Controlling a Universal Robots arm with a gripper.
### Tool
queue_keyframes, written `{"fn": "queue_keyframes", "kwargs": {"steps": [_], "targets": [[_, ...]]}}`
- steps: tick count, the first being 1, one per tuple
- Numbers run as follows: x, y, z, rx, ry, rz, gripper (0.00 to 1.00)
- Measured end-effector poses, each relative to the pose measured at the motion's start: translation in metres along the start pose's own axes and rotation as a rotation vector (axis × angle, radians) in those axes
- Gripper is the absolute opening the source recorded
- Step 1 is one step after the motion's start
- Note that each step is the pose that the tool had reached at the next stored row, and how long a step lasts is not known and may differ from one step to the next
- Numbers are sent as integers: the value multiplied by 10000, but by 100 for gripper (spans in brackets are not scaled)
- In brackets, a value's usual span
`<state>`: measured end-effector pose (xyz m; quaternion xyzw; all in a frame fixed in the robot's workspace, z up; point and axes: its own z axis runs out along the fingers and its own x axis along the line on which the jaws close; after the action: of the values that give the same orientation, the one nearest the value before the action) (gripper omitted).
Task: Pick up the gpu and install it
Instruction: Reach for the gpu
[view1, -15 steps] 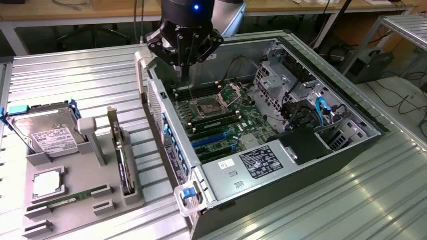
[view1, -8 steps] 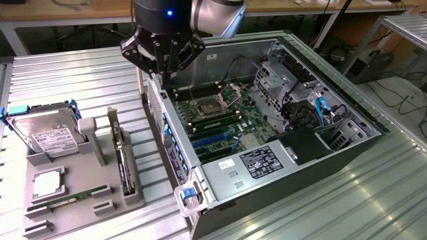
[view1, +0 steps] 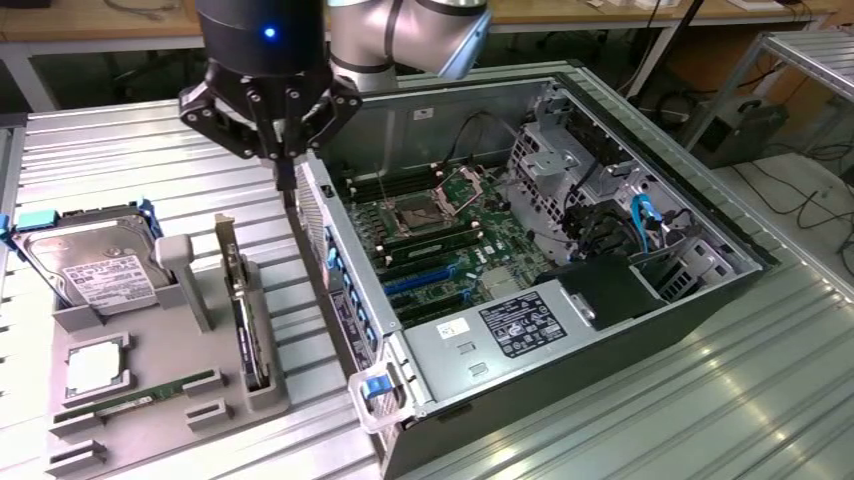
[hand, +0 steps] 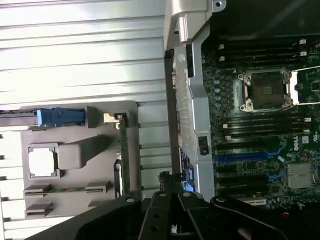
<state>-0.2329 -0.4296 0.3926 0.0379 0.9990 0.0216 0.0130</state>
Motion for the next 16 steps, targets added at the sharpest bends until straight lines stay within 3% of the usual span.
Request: {"fn": "queue_keyframes", "kwargs": {"steps": [9, 16], "targets": [[421, -80, 79, 0, 0, -1, 11], [552, -199, 154, 10, 15, -1, 11]]}}
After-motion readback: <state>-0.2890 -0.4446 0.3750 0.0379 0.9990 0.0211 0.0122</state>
